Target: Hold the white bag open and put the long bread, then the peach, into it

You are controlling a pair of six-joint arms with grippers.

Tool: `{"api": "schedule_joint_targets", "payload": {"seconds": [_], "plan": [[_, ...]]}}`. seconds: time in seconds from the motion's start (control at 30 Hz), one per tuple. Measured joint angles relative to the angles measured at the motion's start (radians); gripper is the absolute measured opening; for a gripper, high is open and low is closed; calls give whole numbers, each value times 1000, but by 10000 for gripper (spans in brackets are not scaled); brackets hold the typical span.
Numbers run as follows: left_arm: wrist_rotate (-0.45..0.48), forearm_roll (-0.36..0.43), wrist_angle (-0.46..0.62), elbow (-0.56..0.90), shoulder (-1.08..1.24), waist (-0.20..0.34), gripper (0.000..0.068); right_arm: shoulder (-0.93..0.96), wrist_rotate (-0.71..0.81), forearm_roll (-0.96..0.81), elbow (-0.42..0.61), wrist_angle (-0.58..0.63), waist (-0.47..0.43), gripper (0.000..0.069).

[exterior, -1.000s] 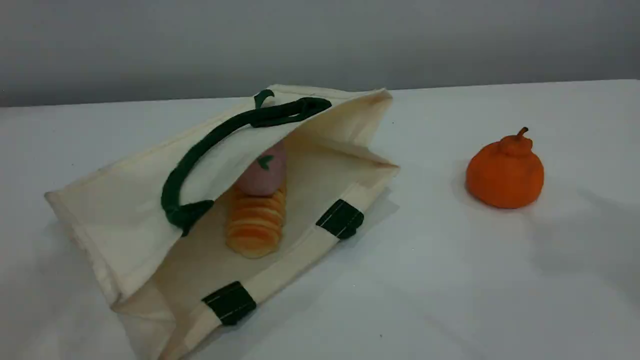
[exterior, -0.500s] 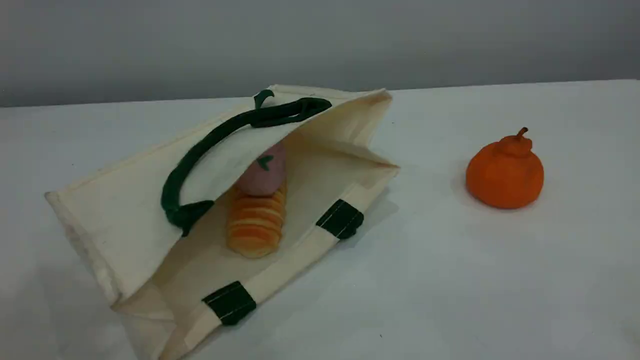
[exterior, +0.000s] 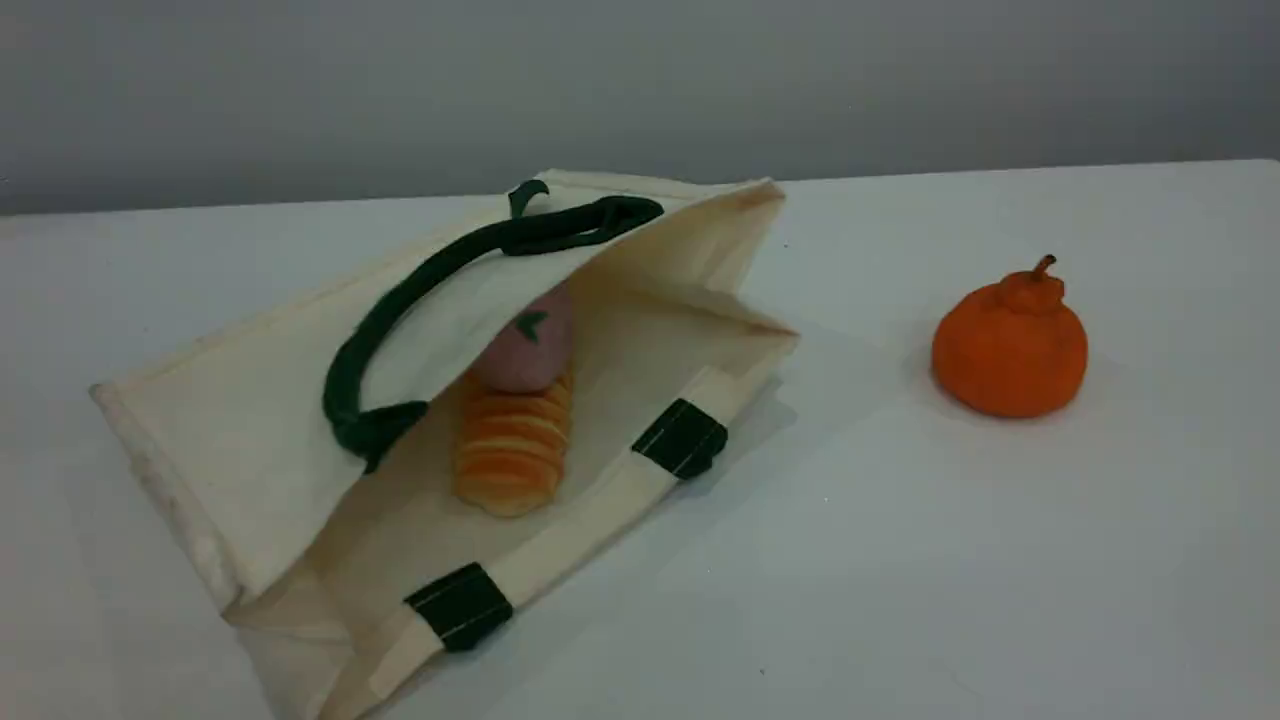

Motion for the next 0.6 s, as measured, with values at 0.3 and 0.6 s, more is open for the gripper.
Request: {"api": "schedule_joint_targets", "payload": {"seconds": [0.3,0.6], "plan": [[-5,-4,1,274,-303,0,503,-275,-1,14,291,0,0,592],[-5,-4,-92,542,-501,0,503,-376,-13,-20,549,-118,0,592]]}}
